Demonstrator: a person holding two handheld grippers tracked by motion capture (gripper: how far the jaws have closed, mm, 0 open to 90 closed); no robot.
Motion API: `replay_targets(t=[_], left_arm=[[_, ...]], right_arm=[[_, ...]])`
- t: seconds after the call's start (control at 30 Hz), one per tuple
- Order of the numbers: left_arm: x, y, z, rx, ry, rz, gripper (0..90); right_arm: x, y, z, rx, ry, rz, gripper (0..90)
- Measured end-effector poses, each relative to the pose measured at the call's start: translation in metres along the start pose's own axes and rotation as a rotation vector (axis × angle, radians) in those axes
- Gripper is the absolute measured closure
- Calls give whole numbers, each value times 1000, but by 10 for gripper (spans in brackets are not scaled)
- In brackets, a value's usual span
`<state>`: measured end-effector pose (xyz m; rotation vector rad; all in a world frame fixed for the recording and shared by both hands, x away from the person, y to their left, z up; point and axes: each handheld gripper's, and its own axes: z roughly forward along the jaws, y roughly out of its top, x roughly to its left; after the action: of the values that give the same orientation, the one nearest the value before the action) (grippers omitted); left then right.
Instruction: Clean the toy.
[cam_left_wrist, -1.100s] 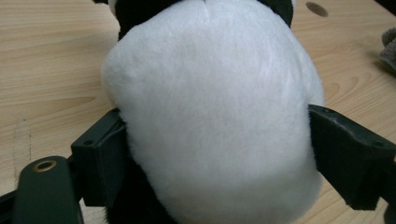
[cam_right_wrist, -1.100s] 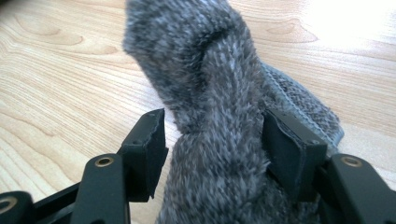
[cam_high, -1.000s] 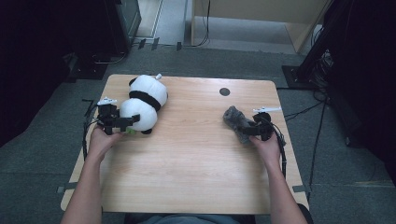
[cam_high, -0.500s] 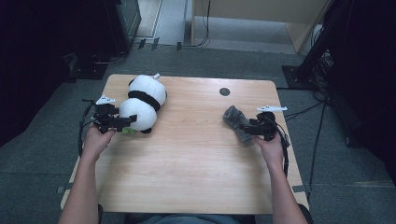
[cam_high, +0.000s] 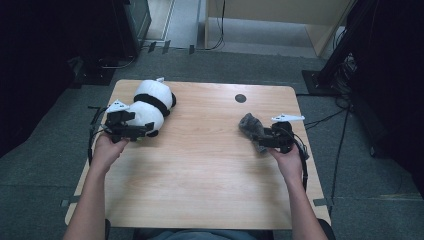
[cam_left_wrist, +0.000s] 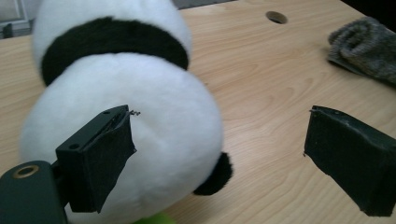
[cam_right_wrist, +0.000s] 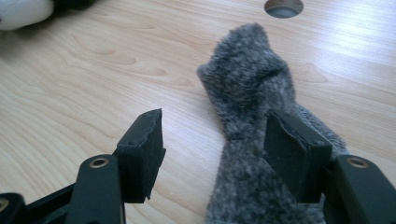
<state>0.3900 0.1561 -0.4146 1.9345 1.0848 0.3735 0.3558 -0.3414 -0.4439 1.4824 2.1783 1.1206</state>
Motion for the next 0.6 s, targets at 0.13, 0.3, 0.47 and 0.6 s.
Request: replay_targets(t=[0.13, 0.3, 0.47, 0.6], left_arm=[[-16, 4, 4, -1, -40, 33, 81], [-35, 5, 13, 5, -104, 58, 81], [-49, 4, 21, 5, -133, 80, 81], [-57, 3, 26, -14, -167, 66, 81]], right_arm=[[9, 0, -2, -17, 8, -31, 388], [21, 2, -5, -41, 35, -53, 388], [33, -1, -2, -34, 56, -81, 387], [40, 0, 1, -46, 95, -89, 373]])
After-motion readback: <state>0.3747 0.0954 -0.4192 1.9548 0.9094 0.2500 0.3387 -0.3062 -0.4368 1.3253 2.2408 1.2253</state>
